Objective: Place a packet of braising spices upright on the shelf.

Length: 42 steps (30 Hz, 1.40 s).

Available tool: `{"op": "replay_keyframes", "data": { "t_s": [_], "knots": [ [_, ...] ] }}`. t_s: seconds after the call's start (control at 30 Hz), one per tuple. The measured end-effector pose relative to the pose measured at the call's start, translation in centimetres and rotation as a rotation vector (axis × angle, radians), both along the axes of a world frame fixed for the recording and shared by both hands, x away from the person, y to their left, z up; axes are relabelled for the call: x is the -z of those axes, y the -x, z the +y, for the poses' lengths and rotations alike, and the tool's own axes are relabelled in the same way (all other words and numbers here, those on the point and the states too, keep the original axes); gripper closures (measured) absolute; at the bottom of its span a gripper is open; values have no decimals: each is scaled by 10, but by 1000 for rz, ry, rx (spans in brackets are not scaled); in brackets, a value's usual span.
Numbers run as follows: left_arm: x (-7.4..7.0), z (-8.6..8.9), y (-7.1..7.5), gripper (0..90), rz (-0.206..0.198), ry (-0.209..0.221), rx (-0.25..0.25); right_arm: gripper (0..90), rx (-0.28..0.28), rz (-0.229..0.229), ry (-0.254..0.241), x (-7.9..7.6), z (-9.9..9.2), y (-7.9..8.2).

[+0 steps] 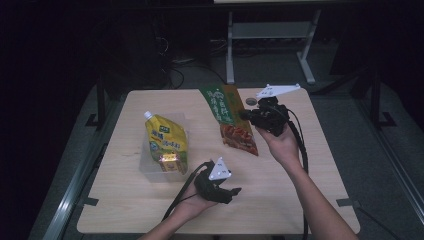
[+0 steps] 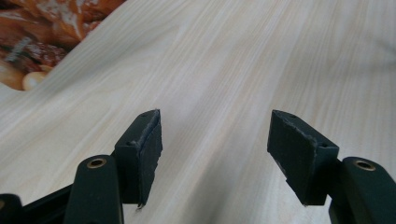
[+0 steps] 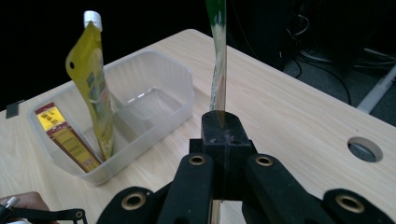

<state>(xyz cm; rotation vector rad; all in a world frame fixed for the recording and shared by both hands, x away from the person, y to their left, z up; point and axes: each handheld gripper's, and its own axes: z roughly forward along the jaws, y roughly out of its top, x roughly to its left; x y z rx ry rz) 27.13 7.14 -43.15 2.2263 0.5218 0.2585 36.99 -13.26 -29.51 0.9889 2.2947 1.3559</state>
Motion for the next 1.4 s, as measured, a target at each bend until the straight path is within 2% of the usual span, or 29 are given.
{"op": "replay_keyframes", "data": {
  "t_s": [0.13,0.17,0.2,0.23,0.53,0.77,0.9,1.03,1.23,1.3,1.4],
  "knots": [
    [1,2,3,334,7,3,1,900,-9,-11,-9,-2,5,-1],
    [1,3,4,334,4,9,5,900,-10,-8,-11,-2,7,-1],
    [1,4,6,330,18,18,11,900,-23,-21,-13,-4,11,-2],
    [0,6,8,330,16,11,21,900,-27,-23,-20,-5,13,-2],
    [1,14,16,323,32,33,10,900,-75,-52,-41,-16,38,-11],
    [2,21,18,317,35,33,1,900,-115,-75,-49,-25,58,-19],
    [2,25,18,315,32,10,8,900,-123,-83,-42,-29,69,-24],
    [2,28,20,313,39,19,3,900,-141,-92,-54,-33,81,-28],
    [2,32,21,309,38,29,-1,900,-160,-90,-75,-36,103,-37],
    [2,32,20,308,34,28,2,900,-173,-93,-68,-35,113,-42],
    [3,32,21,308,36,37,-1,900,-181,-79,-72,-33,121,-45]
  ]
}}
